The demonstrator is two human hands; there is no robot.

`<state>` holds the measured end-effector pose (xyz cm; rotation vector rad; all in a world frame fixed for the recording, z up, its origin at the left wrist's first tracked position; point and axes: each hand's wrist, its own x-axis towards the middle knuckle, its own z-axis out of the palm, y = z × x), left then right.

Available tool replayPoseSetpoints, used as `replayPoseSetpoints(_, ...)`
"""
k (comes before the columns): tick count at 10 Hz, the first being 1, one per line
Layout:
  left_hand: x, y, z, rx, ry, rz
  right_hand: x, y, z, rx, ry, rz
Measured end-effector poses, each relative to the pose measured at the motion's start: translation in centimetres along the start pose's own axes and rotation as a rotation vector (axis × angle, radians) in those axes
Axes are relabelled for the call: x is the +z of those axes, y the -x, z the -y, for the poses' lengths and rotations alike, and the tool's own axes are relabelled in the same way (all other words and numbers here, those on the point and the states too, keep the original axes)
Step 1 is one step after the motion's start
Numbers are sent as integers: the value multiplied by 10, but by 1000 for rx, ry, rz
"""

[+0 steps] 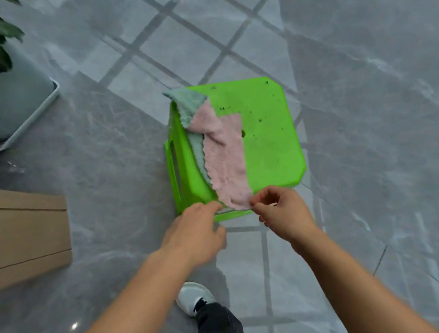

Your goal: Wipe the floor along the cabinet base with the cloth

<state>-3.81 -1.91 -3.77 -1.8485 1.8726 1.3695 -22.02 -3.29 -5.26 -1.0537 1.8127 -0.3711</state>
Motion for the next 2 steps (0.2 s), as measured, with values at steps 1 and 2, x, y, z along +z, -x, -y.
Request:
replayPoseSetpoints(1,-26,38,-12,2,-57,23,-5,28,27,-141,237,-12)
replayPoseSetpoints(2,-64,85,-21,-21,-163,-60,-4,68,74,-212,344,34)
